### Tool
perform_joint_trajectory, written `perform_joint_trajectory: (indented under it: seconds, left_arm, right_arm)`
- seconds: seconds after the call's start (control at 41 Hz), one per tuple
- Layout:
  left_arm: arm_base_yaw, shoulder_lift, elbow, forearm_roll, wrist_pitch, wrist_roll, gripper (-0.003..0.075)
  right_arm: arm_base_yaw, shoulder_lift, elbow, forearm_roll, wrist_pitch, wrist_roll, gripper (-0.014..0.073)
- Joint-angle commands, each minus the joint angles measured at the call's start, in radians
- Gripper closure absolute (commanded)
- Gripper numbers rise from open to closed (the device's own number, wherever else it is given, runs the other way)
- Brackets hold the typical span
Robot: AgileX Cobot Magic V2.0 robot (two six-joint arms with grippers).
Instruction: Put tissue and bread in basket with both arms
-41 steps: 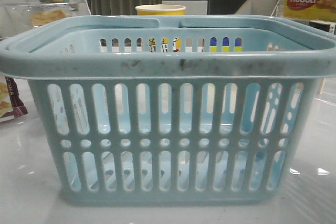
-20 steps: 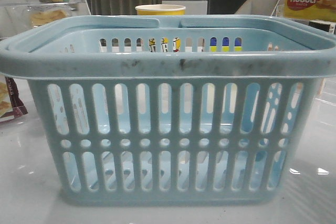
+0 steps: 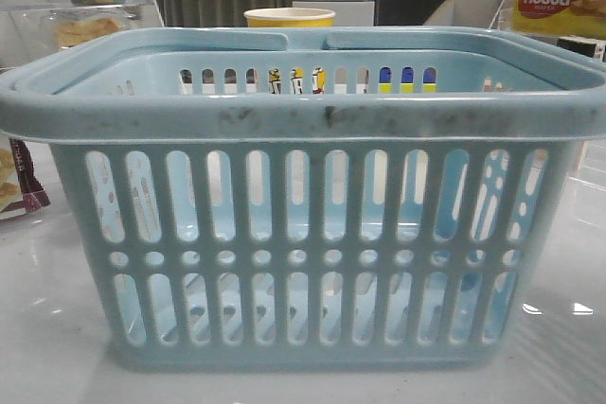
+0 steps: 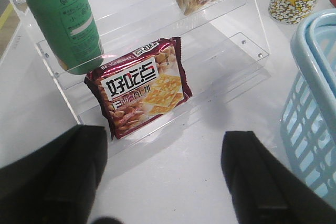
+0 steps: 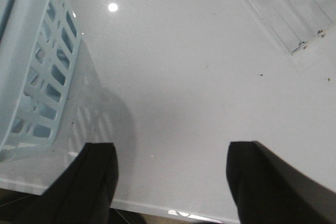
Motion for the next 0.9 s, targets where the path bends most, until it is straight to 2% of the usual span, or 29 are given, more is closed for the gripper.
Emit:
perform_joint_trajectory:
  seconds: [0.0, 0.317, 0.439, 0.61, 0.878]
  left_arm:
    - [0.000, 0.008, -0.026, -0.010, -0.081, -0.002, 0.0192]
    - [0.000, 0.008, -0.026, -0.010, -0.081, -0.002, 0.0192]
    - [0.000, 0.008, -0.026, -0.010, -0.081, -0.002, 0.0192]
    - [0.000, 0.008, -0.026, -0.010, -0.081, -0.002, 0.0192]
    - [0.000, 0.008, -0.026, -0.010, -0.081, -0.002, 0.0192]
  right_arm:
    - [-0.021, 0.022, -0.055, -0.051, -0.077, 0.011, 0.0041]
    - [-0.252, 0.203, -0.284, -0.042, -0.052, 0.021, 0.0041]
    - [-0.308, 0.303, -0.390, -0.040, -0.028, 0.020, 0.0041]
    - [-0.350, 0.450, -0.534, -0.040, 0.023, 0.013, 0.0043]
    - [-0.352, 0.661, -0.712, -0.039, 0.052, -0.050, 0.0043]
